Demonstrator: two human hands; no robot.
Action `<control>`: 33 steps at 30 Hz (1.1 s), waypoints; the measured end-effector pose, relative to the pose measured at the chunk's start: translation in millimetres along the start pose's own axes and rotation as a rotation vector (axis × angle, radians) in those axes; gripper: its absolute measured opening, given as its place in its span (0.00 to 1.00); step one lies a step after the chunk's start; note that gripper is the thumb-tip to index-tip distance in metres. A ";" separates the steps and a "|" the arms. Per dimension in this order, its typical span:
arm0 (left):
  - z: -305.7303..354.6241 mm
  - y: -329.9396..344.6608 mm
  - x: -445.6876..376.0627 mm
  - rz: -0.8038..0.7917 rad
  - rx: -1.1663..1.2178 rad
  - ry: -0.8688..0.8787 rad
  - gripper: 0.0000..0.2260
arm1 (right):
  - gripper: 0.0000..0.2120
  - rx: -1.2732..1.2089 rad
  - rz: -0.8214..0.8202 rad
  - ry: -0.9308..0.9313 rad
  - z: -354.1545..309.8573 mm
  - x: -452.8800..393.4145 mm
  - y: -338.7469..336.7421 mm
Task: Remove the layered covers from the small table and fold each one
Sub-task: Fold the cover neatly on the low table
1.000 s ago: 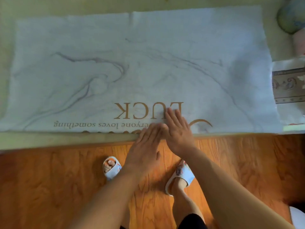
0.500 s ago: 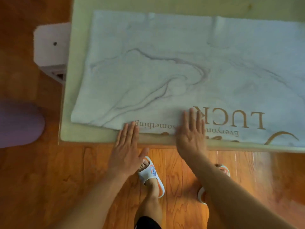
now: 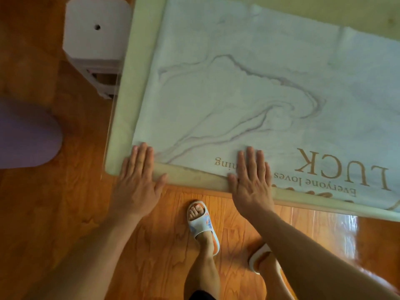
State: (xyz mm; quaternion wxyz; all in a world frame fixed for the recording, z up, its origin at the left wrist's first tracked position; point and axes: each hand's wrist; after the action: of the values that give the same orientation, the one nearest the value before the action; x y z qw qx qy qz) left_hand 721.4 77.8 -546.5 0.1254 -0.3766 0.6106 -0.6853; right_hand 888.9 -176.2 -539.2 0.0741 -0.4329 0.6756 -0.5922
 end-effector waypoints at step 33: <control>79.9 -105.9 -21.3 -0.194 2.232 -0.996 0.11 | 0.43 0.077 0.267 0.106 38.5 20.1 -35.4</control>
State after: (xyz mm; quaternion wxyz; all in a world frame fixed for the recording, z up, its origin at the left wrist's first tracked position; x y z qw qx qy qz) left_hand 820.0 55.5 -458.0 0.5475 -0.3274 -0.4567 -0.6201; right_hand 917.7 -215.4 -511.4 0.1329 -0.3041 0.7071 -0.6244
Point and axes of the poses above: each hand's wrist, its own x-axis away from the middle knuckle, its own y-axis out of the palm, z = x × y, and after that the axes turned 12 degrees about -y, right-handed
